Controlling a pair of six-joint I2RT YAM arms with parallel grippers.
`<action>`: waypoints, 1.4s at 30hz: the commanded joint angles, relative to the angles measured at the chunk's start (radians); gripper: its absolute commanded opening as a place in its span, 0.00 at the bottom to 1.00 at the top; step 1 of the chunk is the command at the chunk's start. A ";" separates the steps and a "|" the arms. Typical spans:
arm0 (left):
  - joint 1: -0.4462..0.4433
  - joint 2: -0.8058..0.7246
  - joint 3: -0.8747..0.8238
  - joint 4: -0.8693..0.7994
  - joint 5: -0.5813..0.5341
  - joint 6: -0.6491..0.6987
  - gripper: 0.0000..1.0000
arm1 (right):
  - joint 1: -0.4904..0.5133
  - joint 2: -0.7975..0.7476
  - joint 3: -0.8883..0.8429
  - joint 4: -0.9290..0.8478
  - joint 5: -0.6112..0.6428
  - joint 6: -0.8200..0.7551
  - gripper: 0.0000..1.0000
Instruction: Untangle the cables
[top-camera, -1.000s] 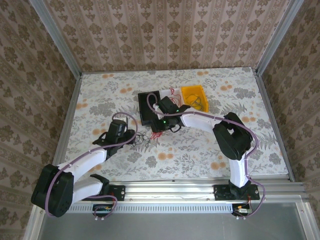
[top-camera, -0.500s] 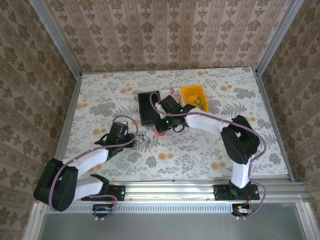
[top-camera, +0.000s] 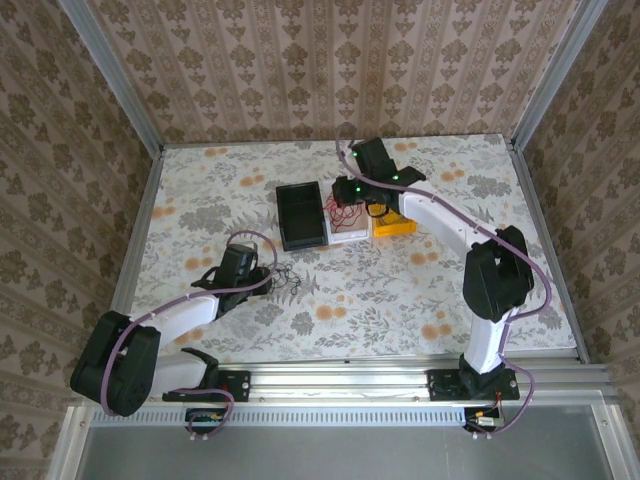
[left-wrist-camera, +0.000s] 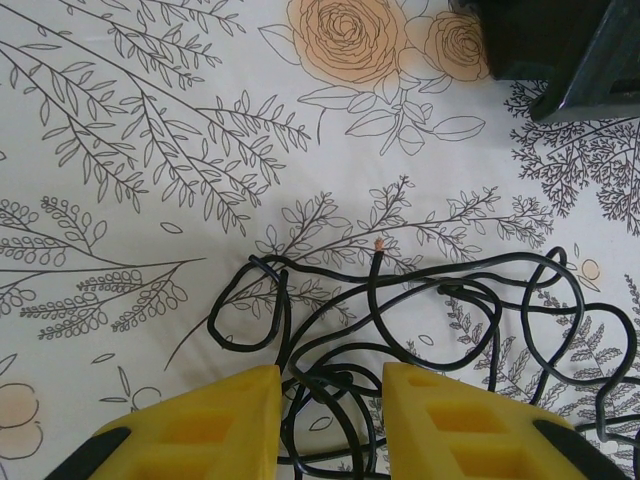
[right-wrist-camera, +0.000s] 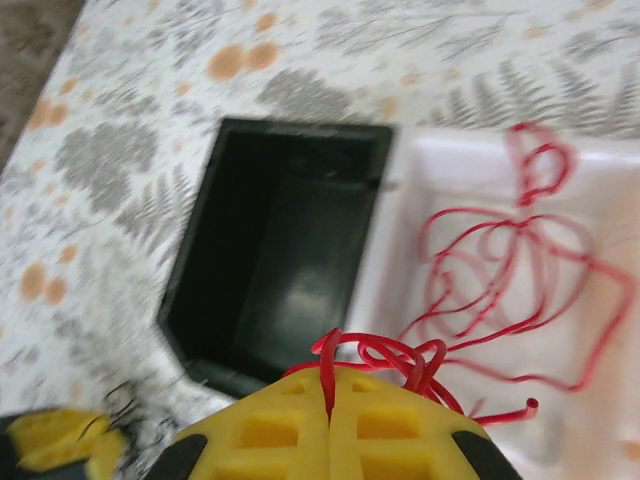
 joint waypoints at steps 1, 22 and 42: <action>0.007 -0.016 -0.010 -0.007 0.013 -0.020 0.32 | -0.012 0.047 0.017 -0.013 0.046 -0.021 0.25; 0.006 0.012 -0.012 0.008 0.024 -0.012 0.32 | 0.356 0.153 -0.144 -0.073 -0.112 -0.138 0.51; 0.007 0.015 -0.016 -0.012 -0.001 -0.025 0.22 | 0.324 0.096 -0.244 0.036 0.086 -0.079 0.01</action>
